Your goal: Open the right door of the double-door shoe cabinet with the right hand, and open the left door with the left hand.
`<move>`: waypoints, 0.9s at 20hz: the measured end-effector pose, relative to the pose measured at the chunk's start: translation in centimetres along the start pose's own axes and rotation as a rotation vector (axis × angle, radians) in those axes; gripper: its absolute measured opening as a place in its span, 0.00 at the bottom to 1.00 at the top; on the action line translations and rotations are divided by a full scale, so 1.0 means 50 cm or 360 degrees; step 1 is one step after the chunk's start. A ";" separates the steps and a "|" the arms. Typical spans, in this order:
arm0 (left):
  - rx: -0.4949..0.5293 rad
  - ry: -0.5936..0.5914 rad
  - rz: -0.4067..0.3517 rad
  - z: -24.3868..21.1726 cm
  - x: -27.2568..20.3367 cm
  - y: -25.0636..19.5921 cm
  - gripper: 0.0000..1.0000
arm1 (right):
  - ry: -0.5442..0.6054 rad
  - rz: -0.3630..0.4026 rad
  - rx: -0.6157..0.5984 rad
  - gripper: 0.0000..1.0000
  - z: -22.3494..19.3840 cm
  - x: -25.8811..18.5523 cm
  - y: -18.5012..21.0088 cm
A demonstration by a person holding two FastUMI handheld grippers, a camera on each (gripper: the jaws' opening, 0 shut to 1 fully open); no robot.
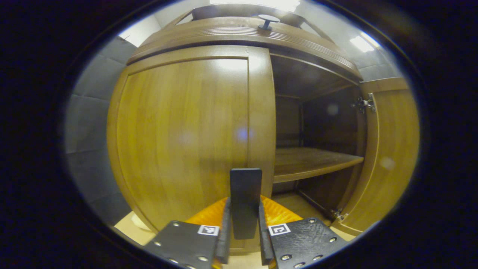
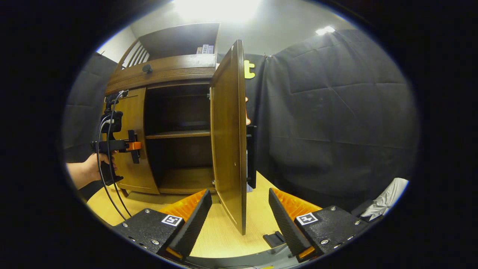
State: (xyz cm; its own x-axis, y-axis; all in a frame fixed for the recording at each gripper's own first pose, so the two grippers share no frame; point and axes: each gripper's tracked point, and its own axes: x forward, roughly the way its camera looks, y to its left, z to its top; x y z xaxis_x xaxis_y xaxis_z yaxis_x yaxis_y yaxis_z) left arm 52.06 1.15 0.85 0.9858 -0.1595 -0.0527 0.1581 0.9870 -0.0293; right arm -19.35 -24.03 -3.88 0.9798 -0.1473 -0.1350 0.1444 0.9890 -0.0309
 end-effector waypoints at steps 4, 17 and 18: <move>0.0052 0.0015 0.0004 -0.008 -0.019 0.016 0.23 | -0.0012 0.0026 0.0031 0.95 0.008 0.004 0.014; -0.0006 -0.0013 -0.0077 -0.012 -0.118 0.017 0.22 | -0.0042 0.0127 0.0036 0.95 0.017 0.000 0.073; -0.0006 -0.0018 -0.0070 -0.012 -0.128 0.019 0.22 | -0.0043 0.0133 0.0035 0.95 0.015 -0.002 0.078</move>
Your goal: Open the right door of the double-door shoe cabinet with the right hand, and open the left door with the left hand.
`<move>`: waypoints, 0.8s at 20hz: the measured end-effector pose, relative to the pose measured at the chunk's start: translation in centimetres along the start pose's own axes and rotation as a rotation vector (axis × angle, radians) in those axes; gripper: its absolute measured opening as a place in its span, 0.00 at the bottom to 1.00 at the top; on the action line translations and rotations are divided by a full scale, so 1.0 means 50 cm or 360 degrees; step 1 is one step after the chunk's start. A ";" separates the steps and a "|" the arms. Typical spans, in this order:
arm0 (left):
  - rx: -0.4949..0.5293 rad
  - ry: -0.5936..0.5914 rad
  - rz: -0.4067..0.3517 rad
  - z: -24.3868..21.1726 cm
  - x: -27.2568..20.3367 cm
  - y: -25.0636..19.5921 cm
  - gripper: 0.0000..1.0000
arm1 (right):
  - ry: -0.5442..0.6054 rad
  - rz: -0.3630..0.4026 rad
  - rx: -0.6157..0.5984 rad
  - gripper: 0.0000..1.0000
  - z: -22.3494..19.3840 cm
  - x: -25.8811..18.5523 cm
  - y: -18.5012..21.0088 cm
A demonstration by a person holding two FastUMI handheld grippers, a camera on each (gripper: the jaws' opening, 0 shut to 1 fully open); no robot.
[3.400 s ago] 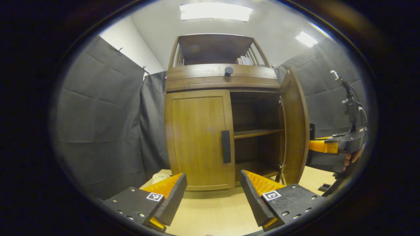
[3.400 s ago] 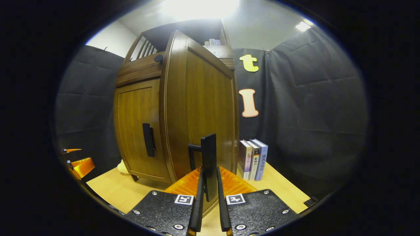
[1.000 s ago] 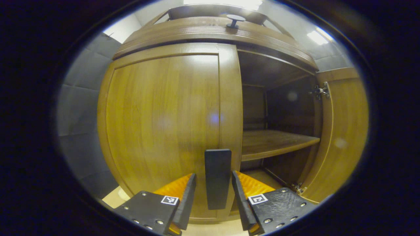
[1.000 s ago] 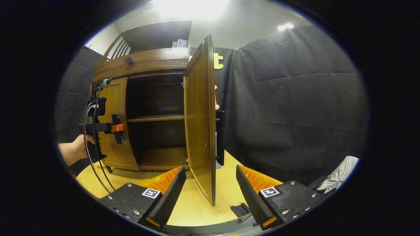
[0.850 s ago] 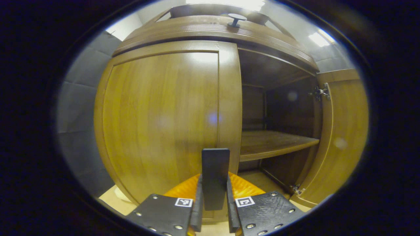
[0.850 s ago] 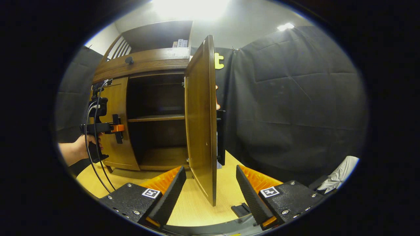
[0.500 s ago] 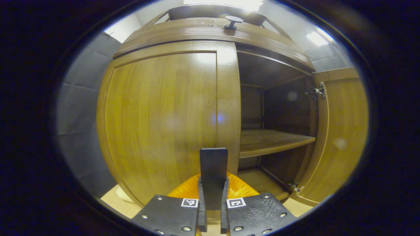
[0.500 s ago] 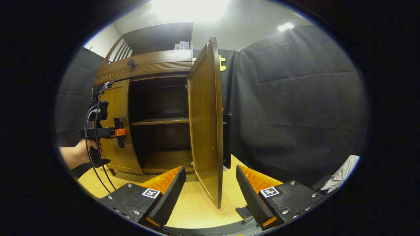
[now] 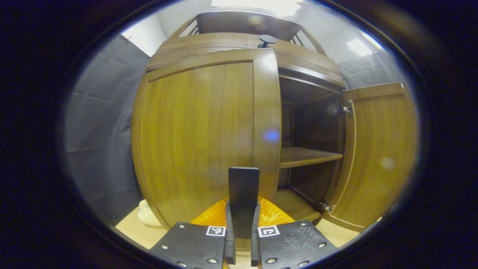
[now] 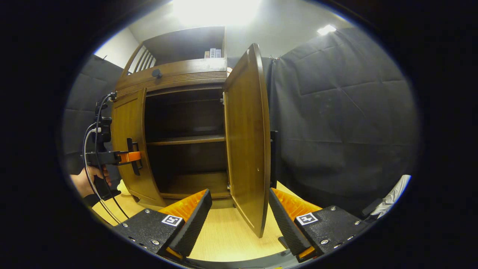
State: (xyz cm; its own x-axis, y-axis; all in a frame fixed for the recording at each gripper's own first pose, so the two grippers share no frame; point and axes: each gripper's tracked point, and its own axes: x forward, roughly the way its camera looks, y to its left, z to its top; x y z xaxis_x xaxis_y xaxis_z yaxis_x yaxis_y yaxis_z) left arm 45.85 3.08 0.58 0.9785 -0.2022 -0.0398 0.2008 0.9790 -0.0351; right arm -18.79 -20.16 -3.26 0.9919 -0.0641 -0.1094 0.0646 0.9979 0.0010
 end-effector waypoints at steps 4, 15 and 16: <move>-0.0014 -0.0011 0.0019 -0.003 -0.038 0.019 0.22 | -0.0007 0.0025 -0.0003 0.94 0.004 -0.002 0.019; -0.0035 -0.0014 0.0076 -0.004 -0.133 0.072 0.16 | -0.0037 0.0104 -0.0006 0.95 0.015 -0.007 0.066; -0.0038 -0.0013 0.0086 -0.003 -0.143 0.078 0.16 | -0.0039 0.0109 -0.0004 0.95 0.016 -0.008 0.067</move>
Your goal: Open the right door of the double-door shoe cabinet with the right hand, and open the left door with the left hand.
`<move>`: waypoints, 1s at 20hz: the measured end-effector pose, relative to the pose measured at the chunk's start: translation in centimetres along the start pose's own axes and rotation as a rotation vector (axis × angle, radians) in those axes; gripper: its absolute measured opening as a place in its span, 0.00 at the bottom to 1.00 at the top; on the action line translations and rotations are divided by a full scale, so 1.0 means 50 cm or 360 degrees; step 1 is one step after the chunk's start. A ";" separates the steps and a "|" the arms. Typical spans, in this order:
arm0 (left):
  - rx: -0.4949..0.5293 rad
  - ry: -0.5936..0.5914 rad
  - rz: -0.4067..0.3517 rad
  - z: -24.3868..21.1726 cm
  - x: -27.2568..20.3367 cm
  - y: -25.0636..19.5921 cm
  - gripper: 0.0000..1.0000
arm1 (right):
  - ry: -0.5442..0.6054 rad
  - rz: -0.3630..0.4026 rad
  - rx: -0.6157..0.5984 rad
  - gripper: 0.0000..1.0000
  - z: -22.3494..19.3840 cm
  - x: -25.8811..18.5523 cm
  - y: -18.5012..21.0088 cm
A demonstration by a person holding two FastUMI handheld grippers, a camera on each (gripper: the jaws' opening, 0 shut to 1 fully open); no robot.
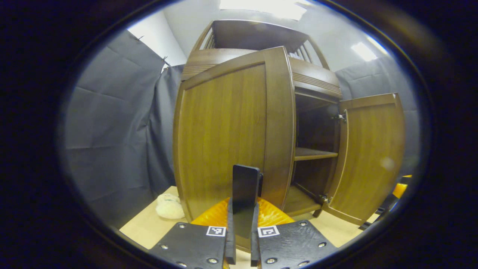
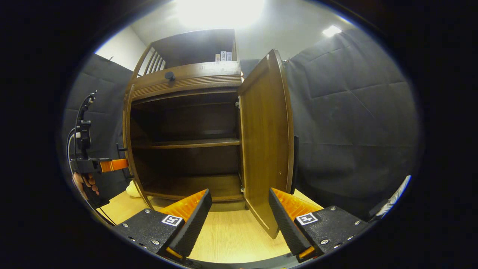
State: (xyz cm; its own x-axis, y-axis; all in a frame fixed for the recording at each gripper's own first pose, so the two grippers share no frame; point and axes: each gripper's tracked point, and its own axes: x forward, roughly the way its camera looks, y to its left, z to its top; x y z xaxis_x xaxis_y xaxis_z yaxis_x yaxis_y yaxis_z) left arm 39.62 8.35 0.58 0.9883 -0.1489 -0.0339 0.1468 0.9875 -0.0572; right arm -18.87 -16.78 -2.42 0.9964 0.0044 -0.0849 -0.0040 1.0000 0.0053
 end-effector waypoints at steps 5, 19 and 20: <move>0.0009 -0.0003 0.0048 -0.003 -0.036 0.035 0.21 | -0.0010 0.0033 -0.0004 0.94 0.006 0.001 0.019; 0.0011 -0.0067 0.0385 0.017 -0.123 0.187 0.14 | 0.0018 0.0229 -0.0040 0.95 -0.012 -0.002 0.125; 0.0013 -0.0073 0.0405 0.019 -0.139 0.196 0.19 | 0.0018 0.0239 -0.0045 0.94 -0.012 -0.003 0.130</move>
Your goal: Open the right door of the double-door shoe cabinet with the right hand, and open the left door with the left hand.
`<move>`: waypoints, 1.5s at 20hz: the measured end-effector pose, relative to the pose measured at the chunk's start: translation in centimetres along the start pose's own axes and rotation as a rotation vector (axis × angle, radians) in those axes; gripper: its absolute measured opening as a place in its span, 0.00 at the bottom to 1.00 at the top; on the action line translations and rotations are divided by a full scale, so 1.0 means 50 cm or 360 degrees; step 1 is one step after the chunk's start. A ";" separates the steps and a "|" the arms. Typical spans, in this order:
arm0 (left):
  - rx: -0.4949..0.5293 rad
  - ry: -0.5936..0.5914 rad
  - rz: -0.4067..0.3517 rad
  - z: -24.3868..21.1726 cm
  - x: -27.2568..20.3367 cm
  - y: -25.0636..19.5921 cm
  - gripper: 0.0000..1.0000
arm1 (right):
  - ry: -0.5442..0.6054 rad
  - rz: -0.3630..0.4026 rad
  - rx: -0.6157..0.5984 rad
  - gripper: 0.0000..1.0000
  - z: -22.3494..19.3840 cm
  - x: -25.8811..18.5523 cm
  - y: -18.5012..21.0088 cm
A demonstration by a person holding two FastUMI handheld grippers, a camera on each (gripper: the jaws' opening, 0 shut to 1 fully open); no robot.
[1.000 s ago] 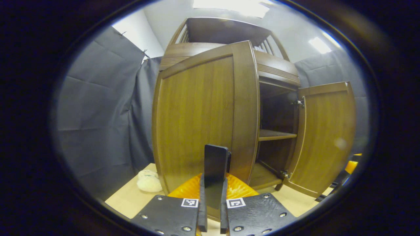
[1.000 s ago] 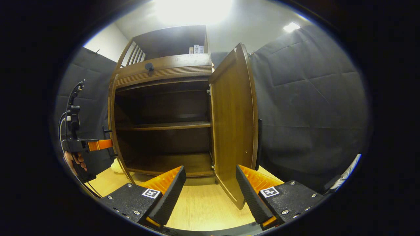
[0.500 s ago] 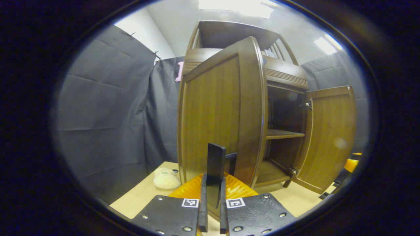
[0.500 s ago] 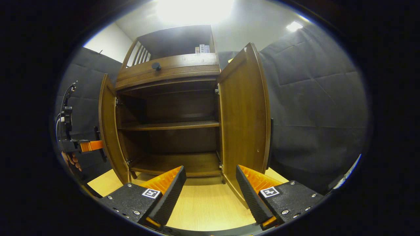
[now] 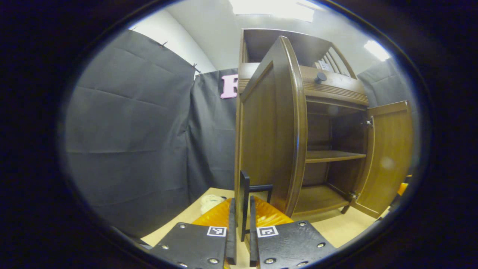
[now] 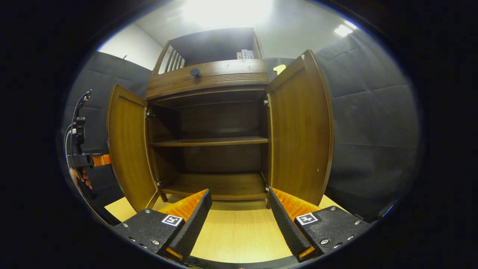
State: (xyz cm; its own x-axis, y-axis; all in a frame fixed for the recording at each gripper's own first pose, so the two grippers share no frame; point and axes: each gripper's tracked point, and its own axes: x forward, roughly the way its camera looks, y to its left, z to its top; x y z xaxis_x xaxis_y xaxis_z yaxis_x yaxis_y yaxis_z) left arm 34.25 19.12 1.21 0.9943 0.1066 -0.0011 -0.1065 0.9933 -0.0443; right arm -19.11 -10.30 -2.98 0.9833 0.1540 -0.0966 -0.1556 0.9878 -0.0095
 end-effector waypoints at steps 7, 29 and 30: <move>0.0040 -0.0023 0.0142 -0.005 -0.042 0.100 0.14 | 0.0000 0.0045 -0.0002 0.95 0.003 0.000 0.024; 0.0048 -0.0040 0.0094 0.024 -0.176 0.091 0.19 | -0.0143 -0.0054 -0.0008 0.94 0.090 -0.072 -0.024; 0.0046 -0.0035 0.0051 0.025 -0.188 0.065 0.19 | -0.0147 -0.0064 -0.0001 0.94 0.094 -0.078 -0.033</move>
State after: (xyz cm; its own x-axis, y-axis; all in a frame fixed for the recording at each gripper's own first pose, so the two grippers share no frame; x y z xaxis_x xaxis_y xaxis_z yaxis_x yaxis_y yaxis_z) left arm 24.54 21.41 2.35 0.9901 0.1390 0.0198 -0.1387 0.9902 -0.0158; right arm -22.24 -12.41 2.10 0.9933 0.1159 -0.0042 -0.1160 0.9932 -0.0124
